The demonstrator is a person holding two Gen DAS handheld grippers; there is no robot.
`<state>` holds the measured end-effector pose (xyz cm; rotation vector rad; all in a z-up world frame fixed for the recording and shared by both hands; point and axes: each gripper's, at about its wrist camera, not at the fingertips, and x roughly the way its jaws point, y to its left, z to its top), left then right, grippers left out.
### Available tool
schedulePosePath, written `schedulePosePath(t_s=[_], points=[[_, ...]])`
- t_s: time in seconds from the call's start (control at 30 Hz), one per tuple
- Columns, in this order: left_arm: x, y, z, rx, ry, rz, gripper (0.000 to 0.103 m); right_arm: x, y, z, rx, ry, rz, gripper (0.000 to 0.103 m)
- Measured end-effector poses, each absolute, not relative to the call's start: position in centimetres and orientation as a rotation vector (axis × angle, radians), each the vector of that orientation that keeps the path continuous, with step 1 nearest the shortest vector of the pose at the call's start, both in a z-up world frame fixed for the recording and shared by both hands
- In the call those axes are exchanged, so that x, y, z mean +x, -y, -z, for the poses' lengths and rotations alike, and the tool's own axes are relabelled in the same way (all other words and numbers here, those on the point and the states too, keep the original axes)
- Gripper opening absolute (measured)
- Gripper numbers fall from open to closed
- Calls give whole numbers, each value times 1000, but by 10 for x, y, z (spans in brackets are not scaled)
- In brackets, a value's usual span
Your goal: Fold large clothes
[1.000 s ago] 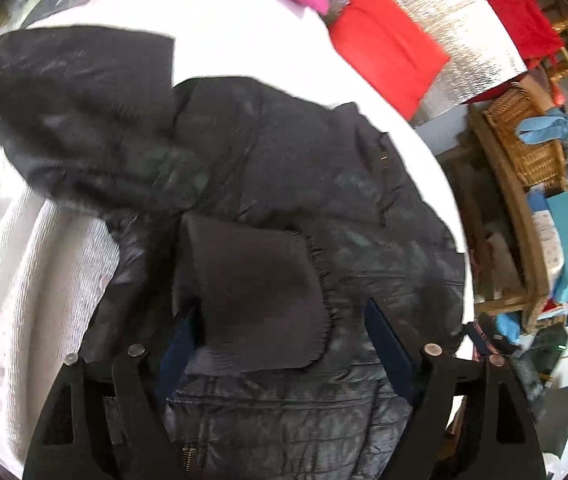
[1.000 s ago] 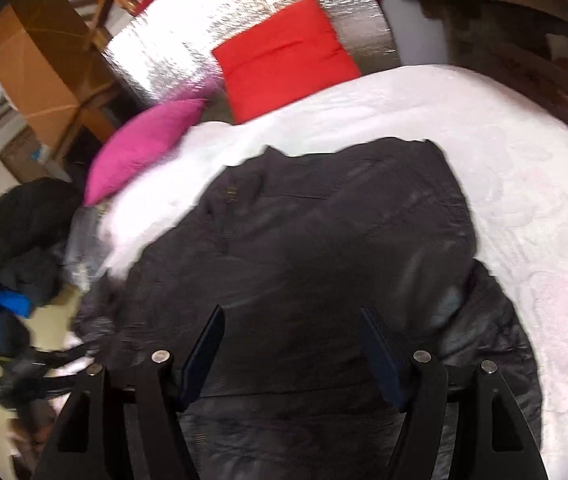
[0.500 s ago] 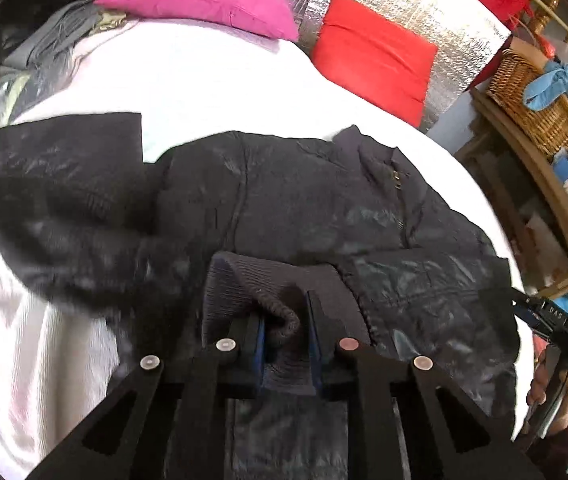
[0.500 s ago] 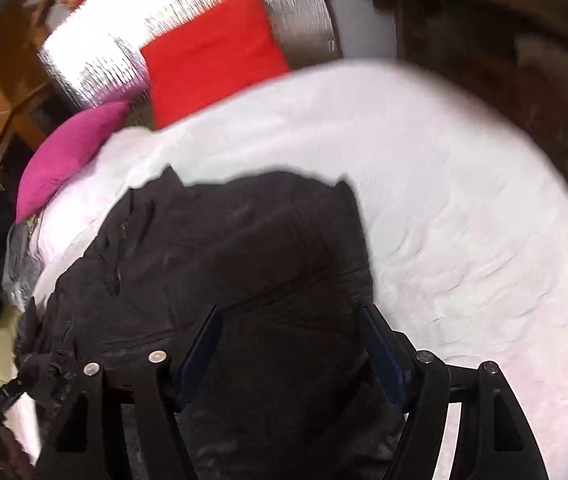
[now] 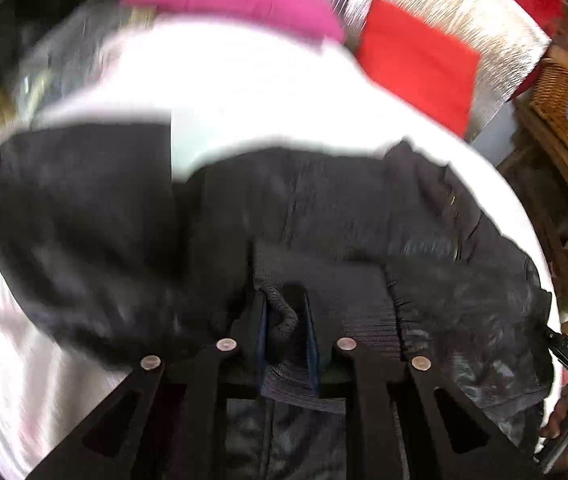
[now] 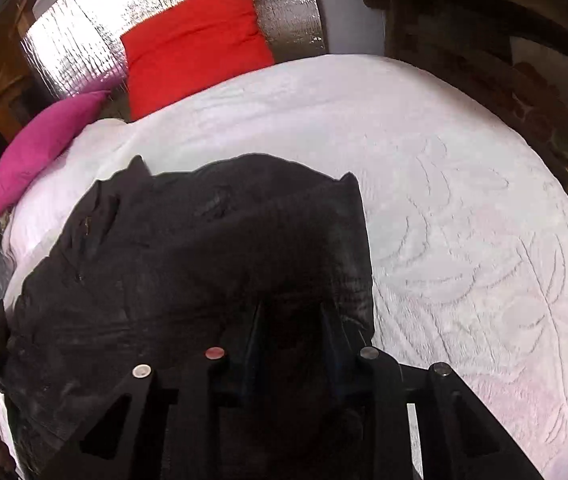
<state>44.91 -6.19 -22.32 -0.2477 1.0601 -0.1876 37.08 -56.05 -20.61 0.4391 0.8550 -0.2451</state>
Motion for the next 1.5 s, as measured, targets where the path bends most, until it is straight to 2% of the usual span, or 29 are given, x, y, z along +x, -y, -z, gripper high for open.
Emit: schedulePosePath(t_s=[0.03, 0.07, 0.1, 0.13, 0.17, 0.2, 0.23, 0.3, 0.37, 0.53, 0.57, 0.6, 0.67, 0.87, 0.93, 1.03, 1.1, 1.13, 1.2, 1.23, 1.27, 1.5], points=[[448, 60, 224, -263, -1078, 199, 27, 368, 560, 200, 442, -845, 242, 32], [444, 57, 220, -285, -1081, 214, 38, 364, 559, 192, 446, -823, 228, 32], [441, 54, 216, -294, -1075, 220, 56, 356, 557, 180, 451, -776, 203, 34], [437, 48, 208, -307, -1052, 223, 64, 349, 554, 171, 448, -736, 191, 36], [432, 41, 199, -321, -1014, 227, 73, 346, 553, 165, 443, -712, 185, 52], [426, 35, 190, -338, -974, 233, 74, 340, 548, 157, 436, -681, 169, 83], [421, 25, 180, -358, -934, 239, 74, 336, 544, 152, 437, -650, 149, 90], [413, 2, 165, -396, -873, 230, 79, 325, 531, 144, 441, -569, 96, 91], [406, -31, 157, -437, -818, 171, 83, 323, 513, 139, 421, -571, 11, 91], [404, -127, 169, -612, -801, -29, 84, 335, 453, 144, 337, -637, -136, 89], [404, -144, 173, -649, -797, -60, 84, 337, 444, 149, 322, -650, -143, 84], [405, -158, 179, -679, -794, -89, 84, 341, 433, 153, 307, -666, -145, 73], [414, -190, 199, -784, -816, -145, 84, 349, 419, 161, 288, -714, -164, 62], [445, -250, 243, -1027, -811, -187, 84, 378, 399, 209, 211, -901, -146, 61], [457, -258, 255, -1082, -806, -172, 84, 379, 396, 212, 188, -896, -140, 61], [475, -258, 265, -1119, -774, -157, 81, 379, 394, 211, 179, -894, -144, 61], [485, -258, 266, -1114, -749, -158, 52, 380, 393, 212, 174, -891, -140, 61], [491, -257, 266, -1099, -752, -158, 45, 380, 393, 212, 165, -888, -139, 61], [492, -251, 259, -1053, -752, -163, 17, 379, 393, 211, 161, -885, -142, 61], [493, -248, 255, -1020, -748, -171, 9, 379, 393, 212, 164, -885, -145, 61], [497, -245, 251, -996, -744, -171, 4, 380, 394, 212, 171, -885, -149, 61], [487, -162, 170, -674, -669, -15, 4, 373, 418, 191, 306, -850, -184, 61]])
